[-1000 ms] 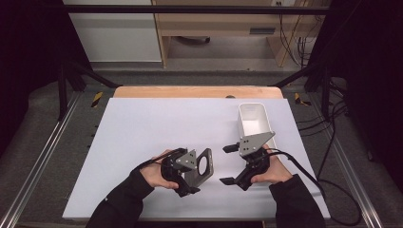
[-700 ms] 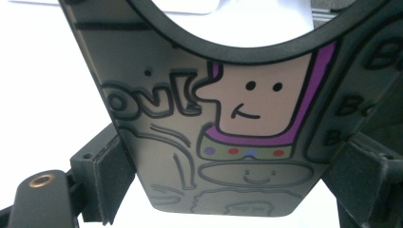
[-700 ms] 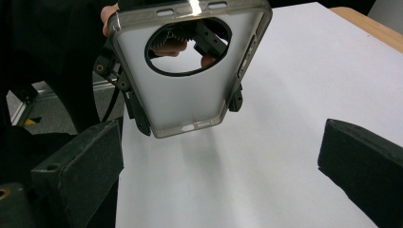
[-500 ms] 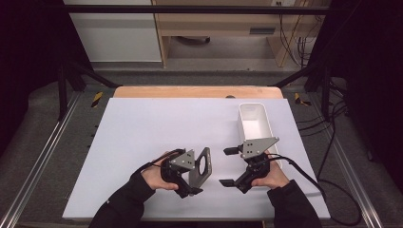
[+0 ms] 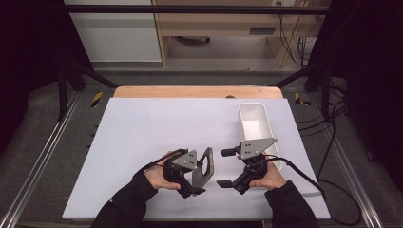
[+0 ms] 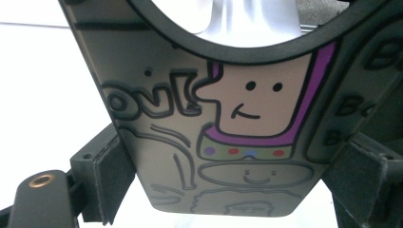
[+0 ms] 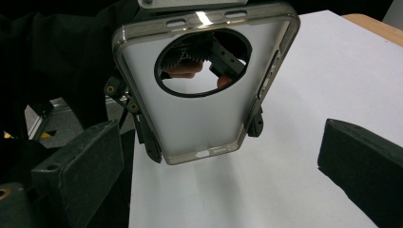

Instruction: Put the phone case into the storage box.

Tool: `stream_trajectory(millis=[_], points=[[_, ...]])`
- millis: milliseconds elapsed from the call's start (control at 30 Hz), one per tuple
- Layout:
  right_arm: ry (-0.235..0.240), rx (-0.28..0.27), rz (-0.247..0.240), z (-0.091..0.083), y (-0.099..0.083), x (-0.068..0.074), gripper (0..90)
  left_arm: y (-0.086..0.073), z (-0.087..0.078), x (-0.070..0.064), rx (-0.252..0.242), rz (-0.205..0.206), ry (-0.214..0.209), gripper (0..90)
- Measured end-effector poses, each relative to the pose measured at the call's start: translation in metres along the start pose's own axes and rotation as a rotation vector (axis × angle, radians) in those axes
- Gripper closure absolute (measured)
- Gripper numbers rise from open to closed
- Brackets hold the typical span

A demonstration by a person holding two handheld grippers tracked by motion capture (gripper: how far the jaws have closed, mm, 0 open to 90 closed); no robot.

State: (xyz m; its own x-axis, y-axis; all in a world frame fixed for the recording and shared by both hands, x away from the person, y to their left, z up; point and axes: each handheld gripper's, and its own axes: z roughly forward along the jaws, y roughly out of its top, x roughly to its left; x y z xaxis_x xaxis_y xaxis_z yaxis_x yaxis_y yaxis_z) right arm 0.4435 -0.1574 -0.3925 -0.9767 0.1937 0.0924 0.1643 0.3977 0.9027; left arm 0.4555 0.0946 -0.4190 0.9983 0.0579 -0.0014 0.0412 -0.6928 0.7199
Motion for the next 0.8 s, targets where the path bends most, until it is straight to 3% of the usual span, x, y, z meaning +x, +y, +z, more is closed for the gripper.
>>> stream_trajectory(millis=[800], points=[[0.025,-0.006,-0.021,0.012,0.011,0.002,2.3,0.013,0.008,0.0,-0.006,0.025,-0.032,11.7]])
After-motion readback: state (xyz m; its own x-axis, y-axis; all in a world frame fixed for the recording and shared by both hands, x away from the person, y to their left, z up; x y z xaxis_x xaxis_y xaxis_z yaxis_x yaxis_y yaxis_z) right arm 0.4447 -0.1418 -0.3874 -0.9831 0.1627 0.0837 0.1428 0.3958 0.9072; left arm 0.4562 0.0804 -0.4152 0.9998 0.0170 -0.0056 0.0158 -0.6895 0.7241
